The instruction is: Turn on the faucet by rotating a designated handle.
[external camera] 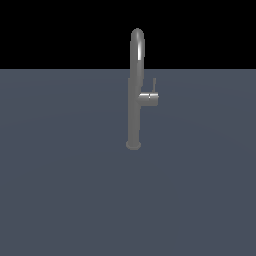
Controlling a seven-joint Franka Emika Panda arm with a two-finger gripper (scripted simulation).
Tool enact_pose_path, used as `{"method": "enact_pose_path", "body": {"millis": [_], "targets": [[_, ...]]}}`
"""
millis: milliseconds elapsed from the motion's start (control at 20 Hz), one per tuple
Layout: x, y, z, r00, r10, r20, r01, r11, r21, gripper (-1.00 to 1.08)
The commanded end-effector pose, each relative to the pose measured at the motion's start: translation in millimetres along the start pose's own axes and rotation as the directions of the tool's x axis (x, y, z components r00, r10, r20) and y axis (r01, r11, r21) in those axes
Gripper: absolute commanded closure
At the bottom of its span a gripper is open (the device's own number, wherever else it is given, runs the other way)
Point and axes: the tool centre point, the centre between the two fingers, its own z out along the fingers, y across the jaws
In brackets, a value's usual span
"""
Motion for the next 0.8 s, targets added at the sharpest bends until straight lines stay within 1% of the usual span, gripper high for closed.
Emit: {"method": "enact_pose_path", "body": {"millis": [0, 200, 400, 600, 750], "targets": [[16.0, -1.9, -1.6, 0.998, 0.042, 0.044, -0.044, 0.998, 0.045, 1.08], [42.3, -3.2, -2.6, 0.987, 0.107, 0.121, -0.121, 0.986, 0.115, 1.08], [70.3, -2.5, -1.8, 0.964, 0.168, 0.207, -0.206, 0.961, 0.182, 1.08], [99.1, 0.3, 1.4, 0.928, 0.221, 0.299, -0.298, 0.923, 0.242, 1.08], [120.6, 3.8, 5.6, 0.893, 0.255, 0.37, -0.369, 0.886, 0.281, 1.08]]}}
